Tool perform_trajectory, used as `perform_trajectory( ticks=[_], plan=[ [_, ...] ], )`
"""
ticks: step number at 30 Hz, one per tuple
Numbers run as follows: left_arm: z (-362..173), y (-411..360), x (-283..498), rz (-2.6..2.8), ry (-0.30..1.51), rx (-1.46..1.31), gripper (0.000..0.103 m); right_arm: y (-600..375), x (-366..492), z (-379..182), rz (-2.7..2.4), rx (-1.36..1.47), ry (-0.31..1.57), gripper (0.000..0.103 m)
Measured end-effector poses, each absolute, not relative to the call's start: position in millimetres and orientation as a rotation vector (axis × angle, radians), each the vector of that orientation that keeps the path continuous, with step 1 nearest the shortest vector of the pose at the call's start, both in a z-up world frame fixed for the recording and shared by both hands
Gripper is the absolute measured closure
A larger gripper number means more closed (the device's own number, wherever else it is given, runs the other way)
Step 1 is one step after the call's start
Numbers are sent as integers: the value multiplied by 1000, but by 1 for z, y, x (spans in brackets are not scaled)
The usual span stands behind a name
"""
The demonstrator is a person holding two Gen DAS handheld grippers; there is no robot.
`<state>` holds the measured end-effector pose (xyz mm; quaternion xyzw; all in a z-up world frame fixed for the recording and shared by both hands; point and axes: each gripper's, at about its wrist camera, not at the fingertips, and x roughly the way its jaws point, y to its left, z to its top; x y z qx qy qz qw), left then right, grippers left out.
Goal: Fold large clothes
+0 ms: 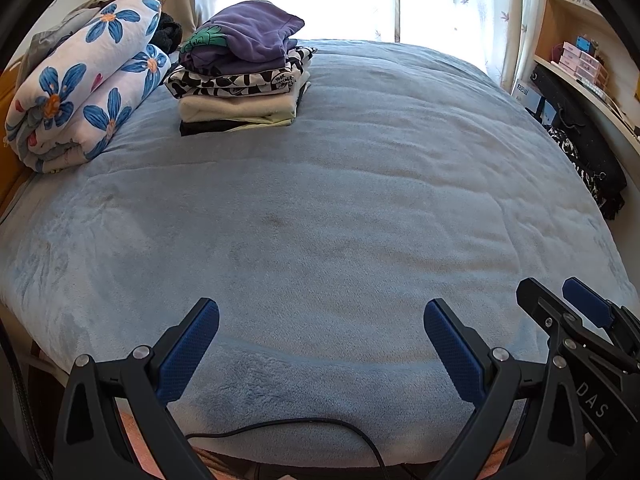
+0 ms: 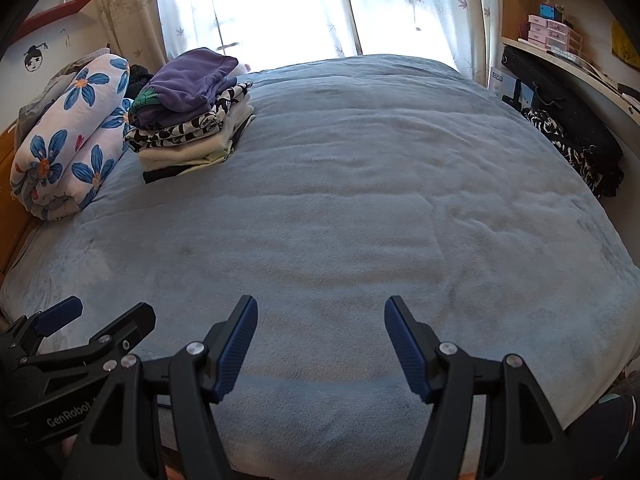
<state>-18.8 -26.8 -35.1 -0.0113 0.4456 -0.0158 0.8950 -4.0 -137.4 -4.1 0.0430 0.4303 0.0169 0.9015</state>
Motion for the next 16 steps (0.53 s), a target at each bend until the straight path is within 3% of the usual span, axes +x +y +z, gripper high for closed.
perform_trajectory(
  ticks=[16],
  plan=[
    [-35,-26,-18,-34,925,-23,2,-137,-4,-5,34,89,890,37]
  ],
)
